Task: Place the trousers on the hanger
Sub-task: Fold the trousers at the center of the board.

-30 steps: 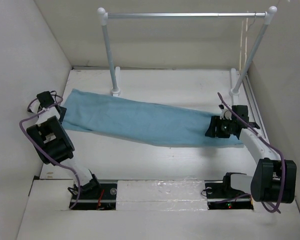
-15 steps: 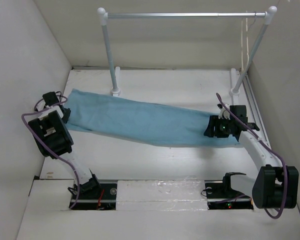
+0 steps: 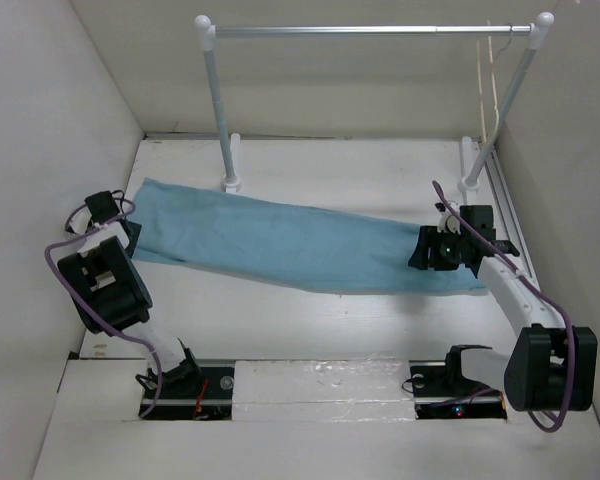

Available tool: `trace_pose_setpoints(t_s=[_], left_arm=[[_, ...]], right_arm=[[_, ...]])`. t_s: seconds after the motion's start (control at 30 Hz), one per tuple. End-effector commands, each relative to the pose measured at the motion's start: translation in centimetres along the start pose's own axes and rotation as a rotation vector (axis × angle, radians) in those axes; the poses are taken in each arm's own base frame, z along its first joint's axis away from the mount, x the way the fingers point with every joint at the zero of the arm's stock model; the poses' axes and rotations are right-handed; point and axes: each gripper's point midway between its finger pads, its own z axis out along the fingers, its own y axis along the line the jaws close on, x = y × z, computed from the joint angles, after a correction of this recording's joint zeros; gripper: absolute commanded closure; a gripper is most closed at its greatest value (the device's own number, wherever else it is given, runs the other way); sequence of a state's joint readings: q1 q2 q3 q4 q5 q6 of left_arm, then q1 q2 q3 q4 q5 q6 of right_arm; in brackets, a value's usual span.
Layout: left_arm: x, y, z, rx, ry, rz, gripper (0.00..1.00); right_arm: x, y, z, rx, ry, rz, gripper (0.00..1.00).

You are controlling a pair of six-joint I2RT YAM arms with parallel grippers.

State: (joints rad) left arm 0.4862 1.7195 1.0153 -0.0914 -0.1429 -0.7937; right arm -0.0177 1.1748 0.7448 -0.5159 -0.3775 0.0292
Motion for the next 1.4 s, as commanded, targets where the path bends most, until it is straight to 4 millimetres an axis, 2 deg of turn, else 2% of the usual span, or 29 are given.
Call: trace_pose_setpoints(t_s=[0.0,0.2,0.47,0.63,0.7,0.87,0.93,1.0,1.13,1.27,1.33,1.37], left_arm=[[-1.4,0.2,-1.8,0.026,-0.066,-0.011,0.63],[0.5,0.4,-0.4,0.025,0.008,0.004,0.65],[1.5,0.5,0.9,0.023,0.045,0.012,0.69],[1.6,-0.1,1.0,0.056,0.051,-0.001,0.79],[1.4,-0.3,0.9,0.062,0.046,0.003,0.86],[1.1,-0.6,1.0,0.066,0.04,0.011,0.88],[1.3,-0.4,1.1,0.061,0.044,0.01,1.0],[1.4,-0.5,1.1,0.063,0.051,0.009,1.0],[0.2,-1.2,-0.4,0.074,0.027,0.004,1.0],[-3.1,-2.5,-4.2,0.112,-0.073,-0.003,1.0],[-3.5,-2.3,-4.9,0.102,-0.087,-0.001,1.0],[-3.4,-1.5,-4.8,0.076,-0.09,0.0,1.0]], right_arm=[[-1.2,0.2,0.0,-0.005,-0.032,-0.037,0.41],[-1.1,0.5,0.2,-0.035,-0.028,-0.027,0.41],[-1.5,0.3,-0.4,-0.014,-0.041,-0.032,0.41],[-1.1,0.5,-0.1,-0.021,-0.03,-0.031,0.41],[-0.9,0.8,0.1,-0.025,-0.022,-0.034,0.41],[0.0,1.5,0.9,-0.036,0.01,-0.045,0.41],[0.1,1.7,1.1,-0.037,0.015,-0.051,0.41],[0.1,1.9,1.1,-0.039,0.018,-0.054,0.41],[-0.1,1.7,1.2,-0.028,0.015,-0.052,0.41],[-0.3,1.3,1.1,-0.014,0.01,-0.055,0.41],[-0.3,0.9,1.1,-0.013,0.007,-0.048,0.41],[-0.4,0.7,1.1,-0.017,0.006,-0.047,0.41]])
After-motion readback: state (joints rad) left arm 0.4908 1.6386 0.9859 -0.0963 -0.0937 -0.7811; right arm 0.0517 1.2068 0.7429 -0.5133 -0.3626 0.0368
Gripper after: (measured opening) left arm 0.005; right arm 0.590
